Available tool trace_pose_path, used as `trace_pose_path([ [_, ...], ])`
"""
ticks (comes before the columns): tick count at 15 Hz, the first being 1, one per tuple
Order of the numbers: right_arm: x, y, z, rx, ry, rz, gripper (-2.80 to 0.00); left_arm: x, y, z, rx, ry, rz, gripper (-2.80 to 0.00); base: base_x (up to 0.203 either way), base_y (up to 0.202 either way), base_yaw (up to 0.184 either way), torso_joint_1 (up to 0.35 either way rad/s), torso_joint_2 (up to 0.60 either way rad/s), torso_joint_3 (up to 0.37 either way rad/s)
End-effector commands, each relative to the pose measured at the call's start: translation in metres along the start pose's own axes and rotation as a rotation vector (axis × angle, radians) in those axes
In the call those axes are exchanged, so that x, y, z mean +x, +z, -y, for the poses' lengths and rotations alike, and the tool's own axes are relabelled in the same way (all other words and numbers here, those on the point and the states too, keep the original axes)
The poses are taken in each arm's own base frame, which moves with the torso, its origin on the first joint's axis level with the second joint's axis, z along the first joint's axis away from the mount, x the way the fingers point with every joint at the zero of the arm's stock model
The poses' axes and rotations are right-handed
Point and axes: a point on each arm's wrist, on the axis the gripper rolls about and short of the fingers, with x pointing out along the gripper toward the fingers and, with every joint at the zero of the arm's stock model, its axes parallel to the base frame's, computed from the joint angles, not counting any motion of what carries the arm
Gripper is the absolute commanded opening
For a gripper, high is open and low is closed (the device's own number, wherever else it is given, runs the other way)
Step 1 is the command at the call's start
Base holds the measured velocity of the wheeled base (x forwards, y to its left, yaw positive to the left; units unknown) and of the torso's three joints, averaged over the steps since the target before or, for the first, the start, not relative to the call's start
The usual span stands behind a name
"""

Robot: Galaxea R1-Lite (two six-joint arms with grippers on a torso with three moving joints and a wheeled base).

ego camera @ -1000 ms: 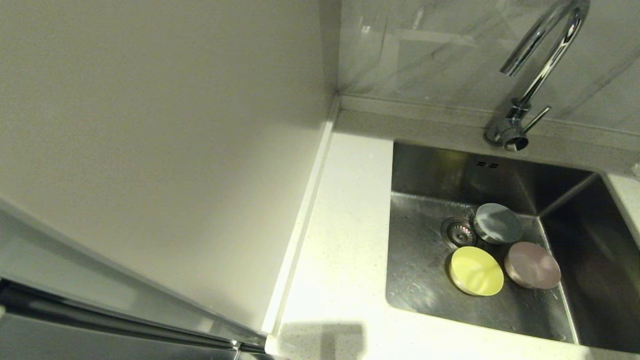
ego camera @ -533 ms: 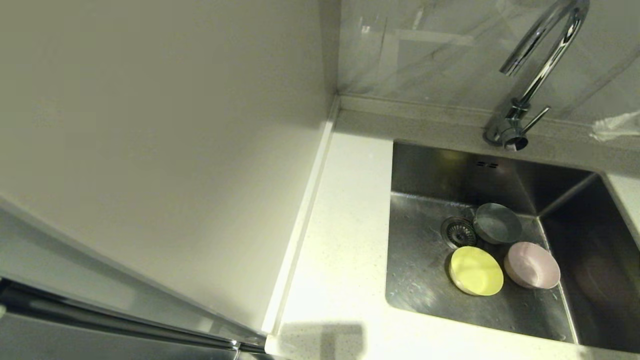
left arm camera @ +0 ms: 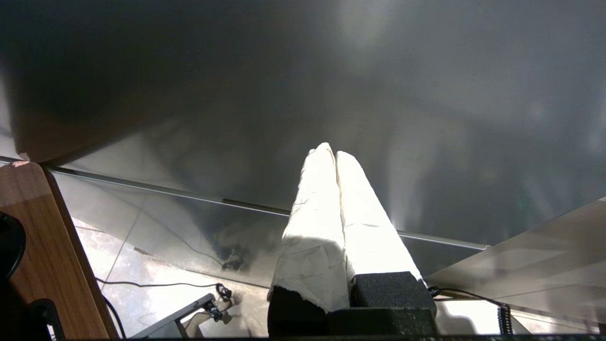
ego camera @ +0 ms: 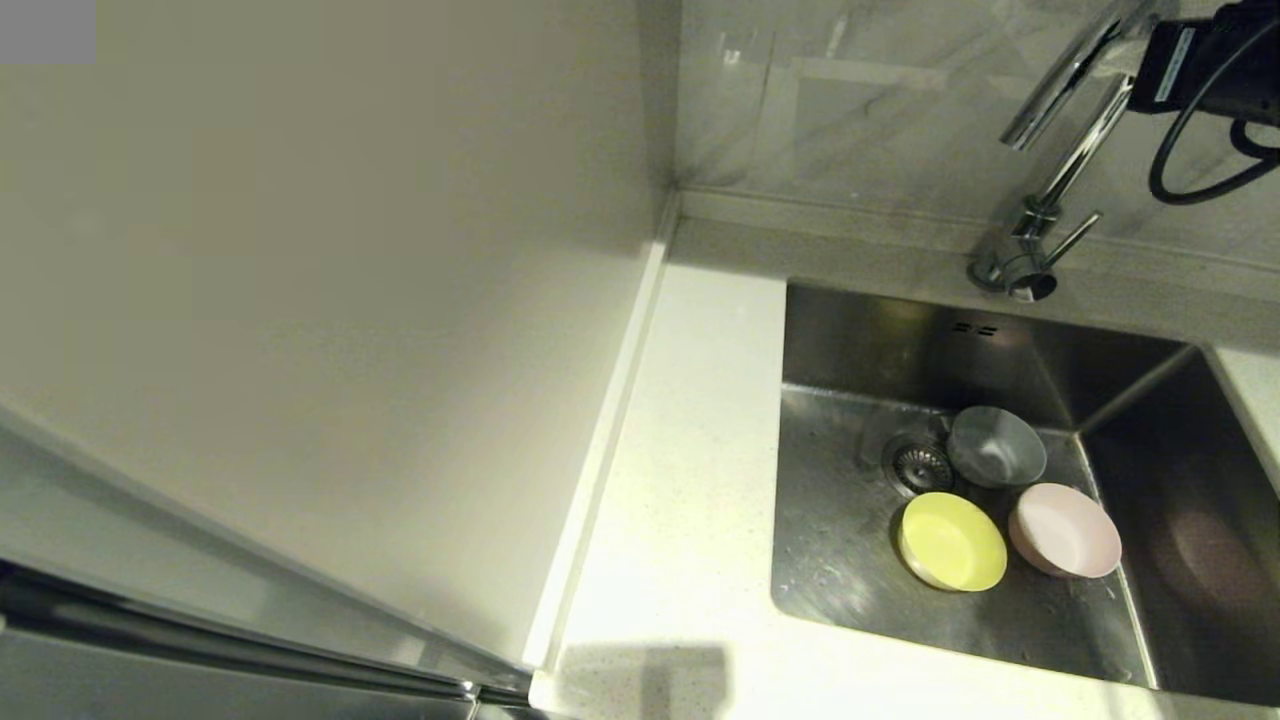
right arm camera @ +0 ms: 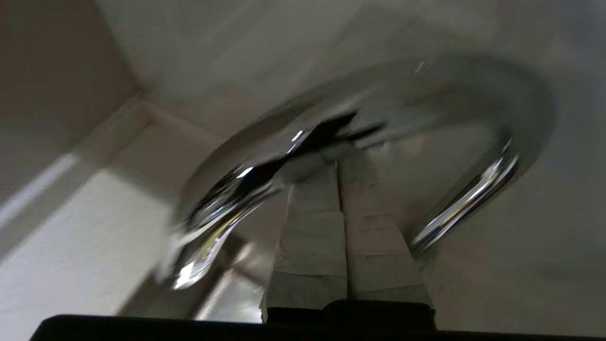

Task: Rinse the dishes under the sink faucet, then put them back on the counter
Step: Turn on the faucet

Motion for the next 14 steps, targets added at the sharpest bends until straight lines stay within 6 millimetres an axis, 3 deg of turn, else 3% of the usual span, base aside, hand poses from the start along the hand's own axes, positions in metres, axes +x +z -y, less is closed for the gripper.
trace_pose_path([
  [1,0.017,-0.017,0.019,-0.042,-0.04,-0.029,-2.8,0.0,-0.001,0.0,0.0,0.001,-0.003,-2.8,0.0,0.0,0.0,0.0,0.0,0.0],
  [8,-0.002,-0.048,0.072,-0.092,-0.246,-0.193,-2.8,0.0,-0.001,0.0,0.0,0.001,-0.003,-2.8,0.0,0.0,0.0,0.0,0.0,0.0],
  [14,-0.053,-0.091,0.121,0.205,-0.269,-0.53,-2.8,0.0,-0.001,0.0,0.0,0.001,-0.003,-2.8,0.0,0.0,0.0,0.0,0.0,0.0],
])
